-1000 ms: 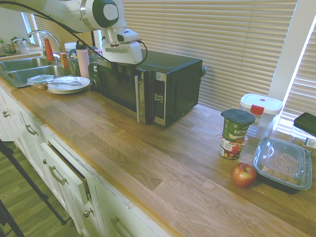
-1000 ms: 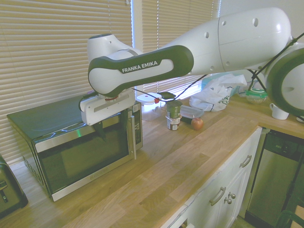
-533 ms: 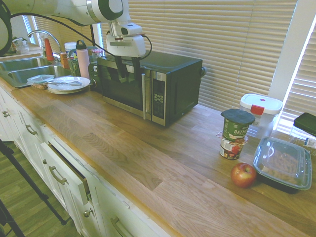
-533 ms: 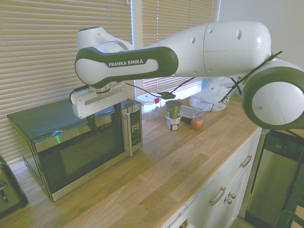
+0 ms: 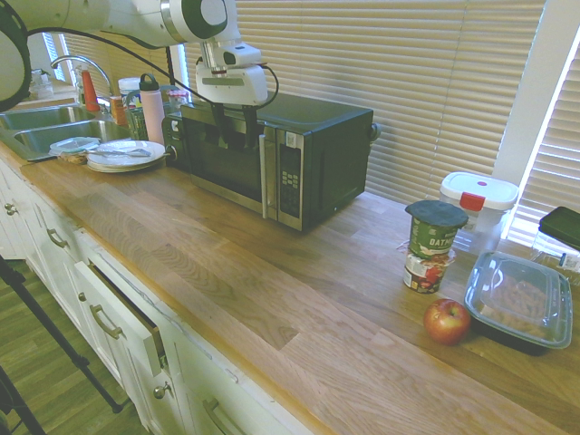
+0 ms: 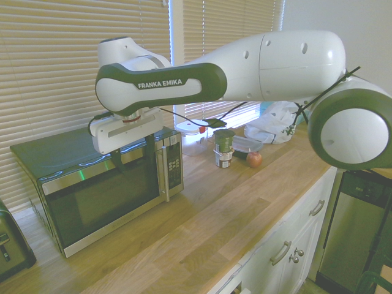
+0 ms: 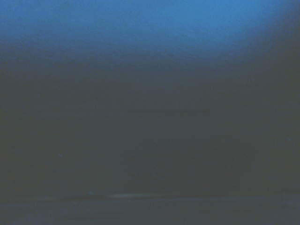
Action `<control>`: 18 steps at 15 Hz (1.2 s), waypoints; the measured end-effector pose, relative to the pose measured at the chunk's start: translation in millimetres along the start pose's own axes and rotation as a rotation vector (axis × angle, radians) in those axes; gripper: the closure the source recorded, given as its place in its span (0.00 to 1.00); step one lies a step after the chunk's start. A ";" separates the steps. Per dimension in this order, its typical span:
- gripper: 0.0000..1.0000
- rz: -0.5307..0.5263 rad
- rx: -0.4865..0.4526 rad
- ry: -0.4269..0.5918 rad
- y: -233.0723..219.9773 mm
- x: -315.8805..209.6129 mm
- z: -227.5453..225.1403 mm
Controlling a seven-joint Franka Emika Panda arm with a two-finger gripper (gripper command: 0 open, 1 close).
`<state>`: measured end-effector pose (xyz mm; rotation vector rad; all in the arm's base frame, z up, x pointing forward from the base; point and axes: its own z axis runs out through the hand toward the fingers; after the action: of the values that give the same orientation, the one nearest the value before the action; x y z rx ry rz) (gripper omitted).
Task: Close the microwave
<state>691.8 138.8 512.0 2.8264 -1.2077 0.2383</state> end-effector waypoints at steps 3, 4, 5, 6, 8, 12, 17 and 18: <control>0.00 -0.050 -0.012 -0.027 28.2 -11.4 -9.5; 0.00 -0.071 -0.015 -0.044 37.0 -18.3 -10.3; 0.00 -0.089 -0.017 -0.056 45.4 -24.3 -9.6; 0.00 -0.100 -0.014 -0.063 53.7 -29.3 -6.8; 0.00 -0.114 -0.016 -0.077 71.4 -38.5 3.8; 0.00 -0.120 -0.019 -0.121 120.9 -48.2 34.2; 0.00 -0.072 -0.011 -0.124 208.6 -51.9 64.2; 0.00 -0.065 -0.008 -0.120 223.0 -60.1 66.7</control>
<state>497.7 19.7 434.9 2.9041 -1.1318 0.0603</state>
